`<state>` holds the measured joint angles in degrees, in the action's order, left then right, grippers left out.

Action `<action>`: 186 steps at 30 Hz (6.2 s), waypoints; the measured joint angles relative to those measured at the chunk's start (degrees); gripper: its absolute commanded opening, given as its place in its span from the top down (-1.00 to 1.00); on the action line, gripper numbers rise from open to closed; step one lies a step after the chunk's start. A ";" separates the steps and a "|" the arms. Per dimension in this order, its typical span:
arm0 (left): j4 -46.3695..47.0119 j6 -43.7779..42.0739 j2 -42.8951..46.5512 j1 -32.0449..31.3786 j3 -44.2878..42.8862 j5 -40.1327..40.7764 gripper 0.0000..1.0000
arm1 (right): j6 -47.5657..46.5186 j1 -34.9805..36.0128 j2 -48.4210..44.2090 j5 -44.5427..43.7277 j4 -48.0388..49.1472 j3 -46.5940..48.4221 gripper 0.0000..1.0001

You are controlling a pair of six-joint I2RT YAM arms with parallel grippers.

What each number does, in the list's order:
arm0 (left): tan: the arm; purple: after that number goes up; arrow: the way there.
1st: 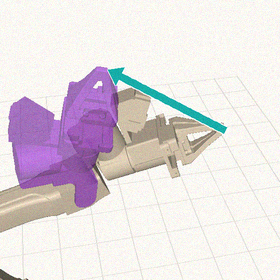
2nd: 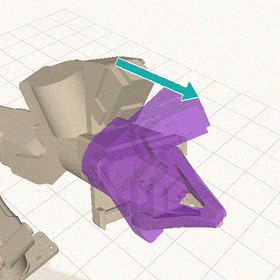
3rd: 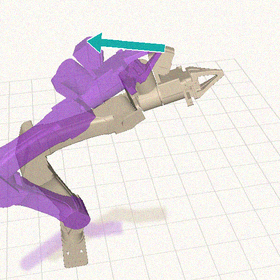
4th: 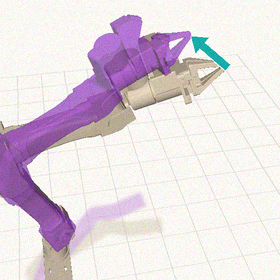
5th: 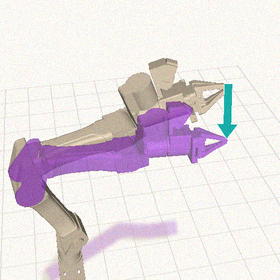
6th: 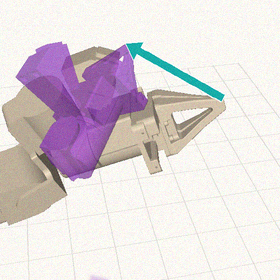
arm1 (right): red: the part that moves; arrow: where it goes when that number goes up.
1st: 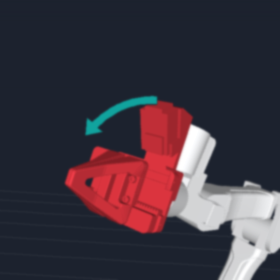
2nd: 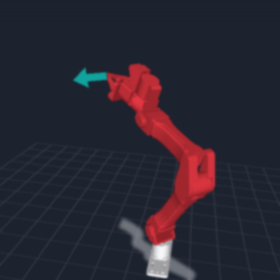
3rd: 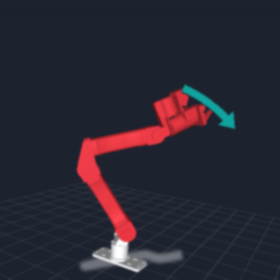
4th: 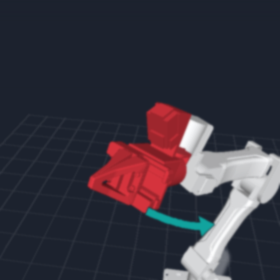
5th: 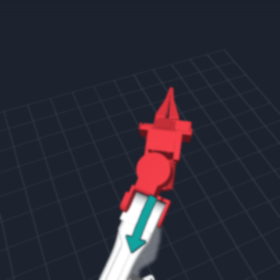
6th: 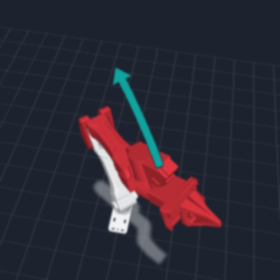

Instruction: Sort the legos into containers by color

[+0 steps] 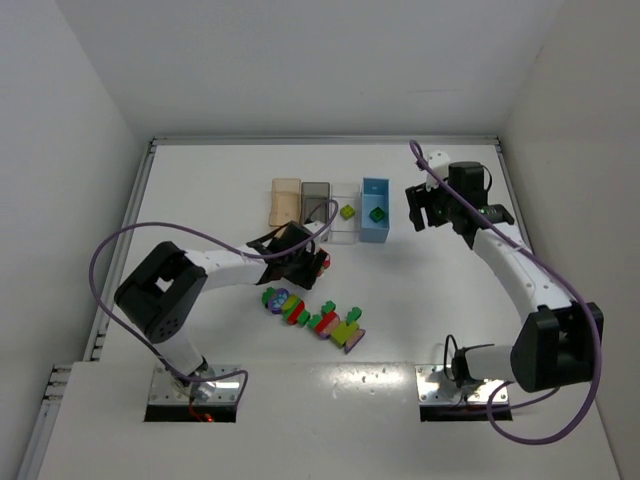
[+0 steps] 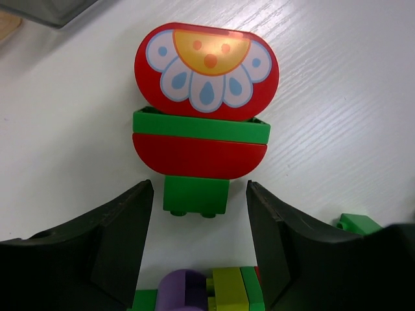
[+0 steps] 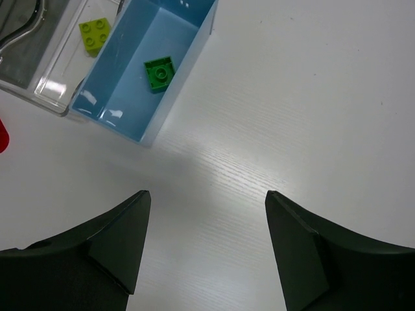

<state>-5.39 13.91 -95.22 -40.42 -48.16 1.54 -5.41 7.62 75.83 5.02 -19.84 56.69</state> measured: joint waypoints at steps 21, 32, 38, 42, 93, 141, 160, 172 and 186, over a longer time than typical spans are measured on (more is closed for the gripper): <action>1.88 -6.29 8.41 -0.11 4.85 -1.64 0.50 | 5.33 -0.04 5.38 15.45 -1.31 0.79 -0.53; 1.20 -11.76 28.79 -5.70 9.16 -4.11 0.53 | 27.91 2.47 12.57 42.34 8.24 0.76 -0.56; 0.70 -12.52 28.81 -7.58 9.16 -2.89 0.55 | 35.52 5.40 14.47 50.47 13.94 0.76 -0.56; 0.76 -13.31 28.81 -8.15 9.16 -1.55 0.55 | 37.46 6.88 15.21 53.62 15.28 0.79 -0.56; -2.45 -14.84 36.28 -7.67 11.10 5.55 0.62 | 37.70 9.84 31.47 50.60 16.72 22.12 0.79; -0.94 -19.15 39.65 10.27 10.23 0.57 0.65 | 40.65 18.34 39.19 49.20 19.61 30.29 -0.37; 2.10 -19.91 41.51 10.27 10.54 -5.35 0.65 | 47.25 21.81 38.99 64.35 25.40 27.80 -0.35; 2.78 -19.91 40.68 10.43 10.54 -5.31 0.65 | 47.23 22.45 39.54 62.82 25.77 27.80 -0.10; 3.32 -19.91 40.72 10.12 10.54 -5.40 0.65 | 47.50 23.32 40.09 62.73 25.75 27.80 -0.28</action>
<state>-2.07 -6.00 -54.50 -30.30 -37.63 -3.86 42.09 30.94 115.92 67.75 5.91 84.49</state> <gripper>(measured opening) 0.417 0.682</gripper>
